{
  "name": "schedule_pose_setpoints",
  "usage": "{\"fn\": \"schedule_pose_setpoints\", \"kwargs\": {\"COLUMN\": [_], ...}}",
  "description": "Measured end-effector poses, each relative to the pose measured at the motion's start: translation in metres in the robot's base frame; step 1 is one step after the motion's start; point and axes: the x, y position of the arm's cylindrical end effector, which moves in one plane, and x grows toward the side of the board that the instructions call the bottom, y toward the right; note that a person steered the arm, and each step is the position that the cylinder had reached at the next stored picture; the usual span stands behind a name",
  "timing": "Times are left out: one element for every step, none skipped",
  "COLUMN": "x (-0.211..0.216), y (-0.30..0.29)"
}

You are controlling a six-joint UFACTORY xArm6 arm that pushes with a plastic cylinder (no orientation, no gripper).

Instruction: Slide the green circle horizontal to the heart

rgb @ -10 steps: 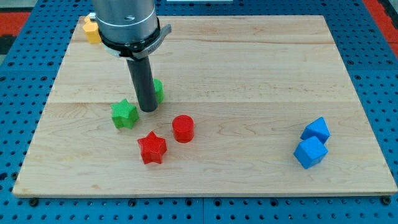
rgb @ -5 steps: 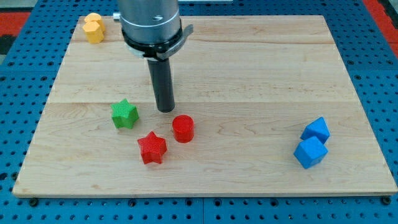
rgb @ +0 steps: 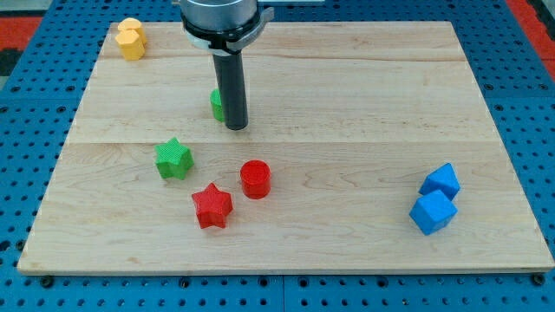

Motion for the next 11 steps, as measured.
{"fn": "schedule_pose_setpoints", "kwargs": {"x": [0.0,0.0,-0.003,-0.041,-0.042,-0.042,-0.042,-0.04,-0.044,-0.05,-0.071], "y": [-0.001,-0.005,-0.007,-0.008,-0.014,-0.019,-0.019,-0.03,-0.072,-0.087,-0.086]}}
